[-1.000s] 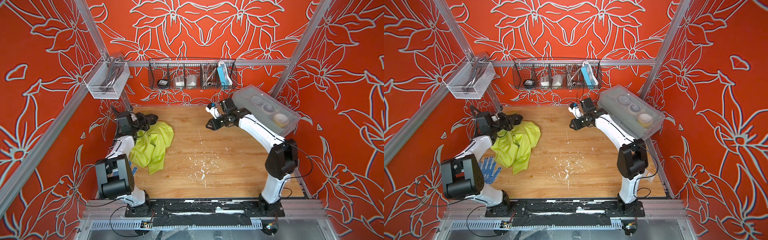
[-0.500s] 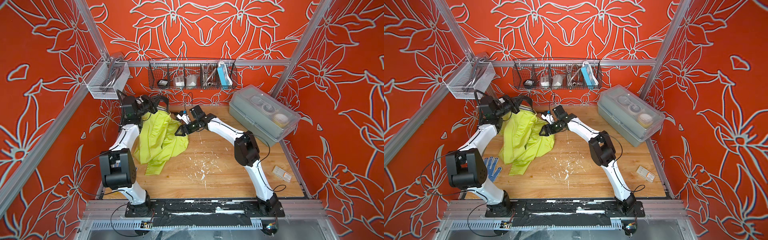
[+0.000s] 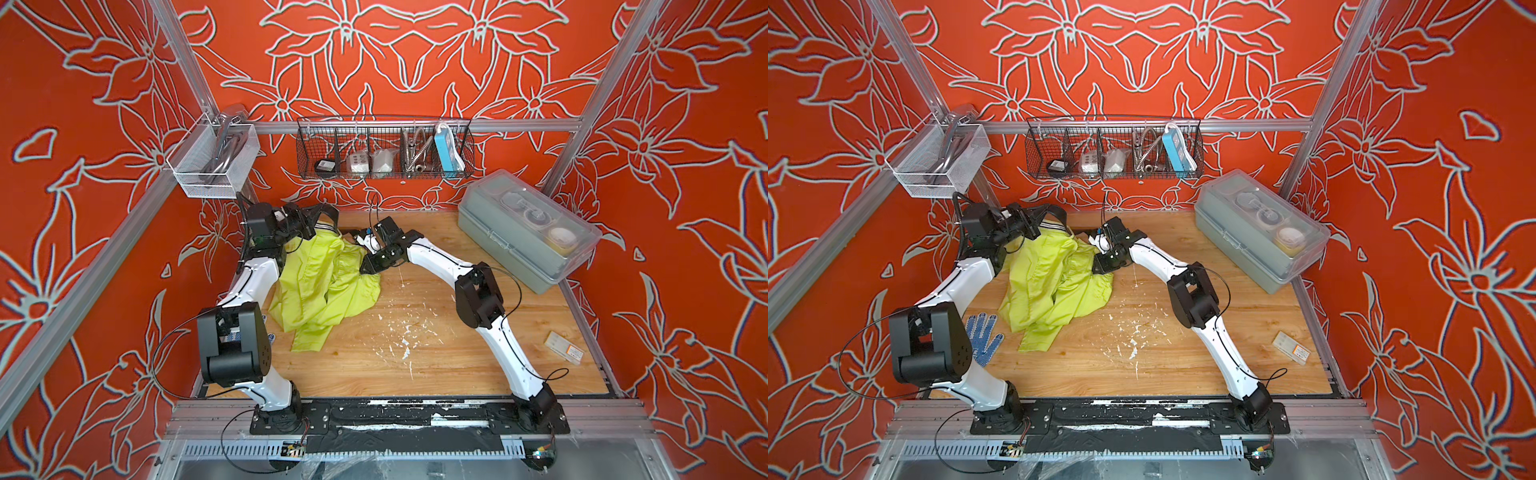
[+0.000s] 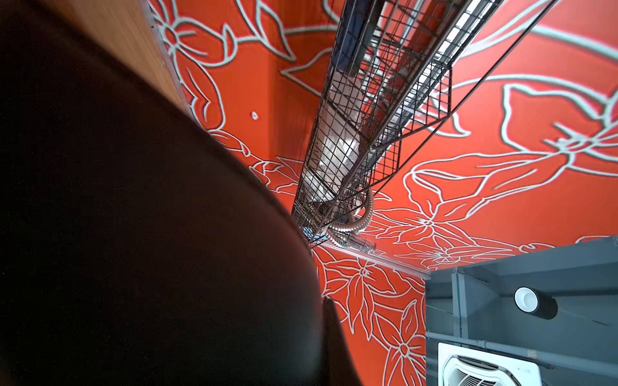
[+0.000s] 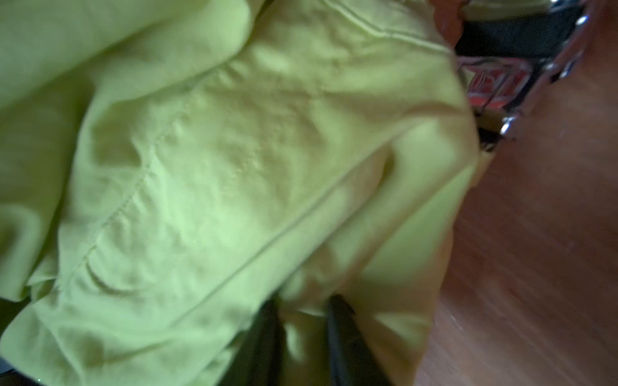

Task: Remove the belt from the trousers
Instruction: Move the trousers to the center of the board.

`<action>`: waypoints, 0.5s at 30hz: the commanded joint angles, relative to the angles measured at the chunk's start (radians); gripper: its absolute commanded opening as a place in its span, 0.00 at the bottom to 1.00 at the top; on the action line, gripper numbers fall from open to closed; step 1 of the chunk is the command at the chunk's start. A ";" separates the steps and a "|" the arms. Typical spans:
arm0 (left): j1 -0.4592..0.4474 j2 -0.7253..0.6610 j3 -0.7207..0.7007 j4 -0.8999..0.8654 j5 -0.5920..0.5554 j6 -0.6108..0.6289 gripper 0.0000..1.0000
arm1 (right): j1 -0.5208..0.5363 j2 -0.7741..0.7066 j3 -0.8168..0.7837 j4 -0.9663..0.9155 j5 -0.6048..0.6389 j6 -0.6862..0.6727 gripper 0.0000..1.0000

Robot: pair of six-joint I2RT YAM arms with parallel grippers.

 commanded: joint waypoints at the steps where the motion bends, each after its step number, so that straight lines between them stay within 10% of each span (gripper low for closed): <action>1: -0.001 -0.048 0.013 -0.013 0.008 0.013 0.00 | 0.003 0.010 -0.042 -0.077 -0.007 -0.008 0.00; 15: 0.024 -0.069 0.092 -0.494 -0.083 0.521 0.00 | -0.285 -0.594 -0.752 -0.190 0.296 -0.103 0.00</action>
